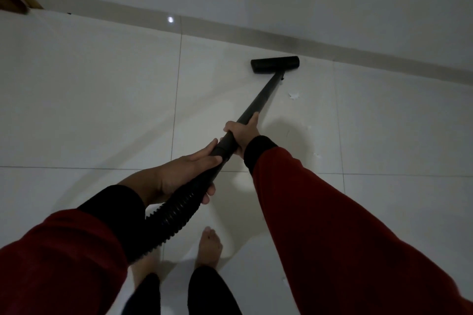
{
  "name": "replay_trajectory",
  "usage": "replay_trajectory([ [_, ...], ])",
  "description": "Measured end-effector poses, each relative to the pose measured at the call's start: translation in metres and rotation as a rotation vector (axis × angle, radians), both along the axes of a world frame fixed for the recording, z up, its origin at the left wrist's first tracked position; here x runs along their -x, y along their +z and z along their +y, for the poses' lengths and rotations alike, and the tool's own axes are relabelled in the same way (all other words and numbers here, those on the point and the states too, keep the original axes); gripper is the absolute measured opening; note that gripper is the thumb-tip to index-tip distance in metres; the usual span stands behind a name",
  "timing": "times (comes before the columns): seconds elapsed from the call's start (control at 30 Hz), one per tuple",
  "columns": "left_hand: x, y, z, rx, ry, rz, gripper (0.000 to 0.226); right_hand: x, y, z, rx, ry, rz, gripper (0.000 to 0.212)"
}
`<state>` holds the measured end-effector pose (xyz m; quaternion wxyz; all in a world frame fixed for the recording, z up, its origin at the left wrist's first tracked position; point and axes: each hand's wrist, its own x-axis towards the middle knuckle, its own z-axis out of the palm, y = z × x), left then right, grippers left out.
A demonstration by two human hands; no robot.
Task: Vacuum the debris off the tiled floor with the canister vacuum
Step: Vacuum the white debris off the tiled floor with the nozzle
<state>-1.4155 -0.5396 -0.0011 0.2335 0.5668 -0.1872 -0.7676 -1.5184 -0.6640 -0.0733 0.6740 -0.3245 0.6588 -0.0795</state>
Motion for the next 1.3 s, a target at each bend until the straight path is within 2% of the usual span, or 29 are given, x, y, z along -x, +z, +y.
replay_trajectory([
  [0.87,0.054,0.004,0.154,0.006,-0.116,0.007,0.062,0.065,0.0,0.166,-0.03,-0.072,0.058,0.103],
  [1.3,0.099,-0.003,0.204,0.025,-0.138,0.016,0.063,0.114,-0.006,0.219,-0.036,-0.098,0.047,0.105],
])
